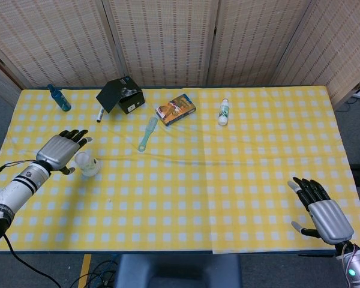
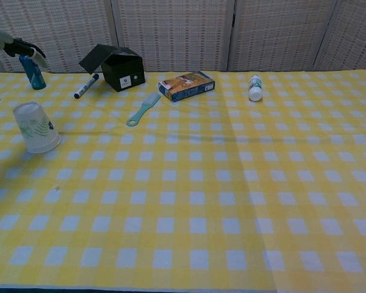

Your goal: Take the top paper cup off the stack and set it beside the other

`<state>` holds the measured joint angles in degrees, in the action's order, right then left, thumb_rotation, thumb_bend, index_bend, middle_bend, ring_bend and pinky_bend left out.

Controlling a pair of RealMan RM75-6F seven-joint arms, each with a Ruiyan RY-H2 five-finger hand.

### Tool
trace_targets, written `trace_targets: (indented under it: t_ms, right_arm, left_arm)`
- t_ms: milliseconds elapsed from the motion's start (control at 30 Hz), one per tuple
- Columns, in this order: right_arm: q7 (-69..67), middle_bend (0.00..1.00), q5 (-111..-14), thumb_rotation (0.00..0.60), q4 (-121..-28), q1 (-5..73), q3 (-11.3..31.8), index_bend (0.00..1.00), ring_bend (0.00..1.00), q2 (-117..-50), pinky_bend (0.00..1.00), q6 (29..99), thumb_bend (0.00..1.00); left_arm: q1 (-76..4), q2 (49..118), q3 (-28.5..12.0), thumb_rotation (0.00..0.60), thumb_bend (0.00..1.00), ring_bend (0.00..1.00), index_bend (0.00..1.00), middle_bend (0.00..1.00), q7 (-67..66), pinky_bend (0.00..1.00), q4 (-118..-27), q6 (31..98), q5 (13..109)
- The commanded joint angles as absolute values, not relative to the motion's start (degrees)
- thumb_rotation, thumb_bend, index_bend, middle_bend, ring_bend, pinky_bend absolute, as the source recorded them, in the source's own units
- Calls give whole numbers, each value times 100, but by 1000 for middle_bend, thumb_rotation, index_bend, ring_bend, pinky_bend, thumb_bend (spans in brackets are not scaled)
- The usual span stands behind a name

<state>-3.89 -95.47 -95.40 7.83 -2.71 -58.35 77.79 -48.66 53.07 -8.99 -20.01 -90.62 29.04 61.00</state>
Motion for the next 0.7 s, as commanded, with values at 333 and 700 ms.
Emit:
trace_targets:
  t_ms: [333,700]
  right_arm:
    - [-402,0,-9598,600,-9539,786,-313,0,0,-5831,0,7853,213]
    - [-353,0,-9614,600,-9554,757,-334,0,0,-5834,0,7931,213]
  left_arm:
    - [-5306,5598,-390,600,290,0,163,0,-2183,150,-8647,2799,5435]
    - [-5470,5882,-204,600,290,0,203,0,-2071,149,-8419,2832,5397]
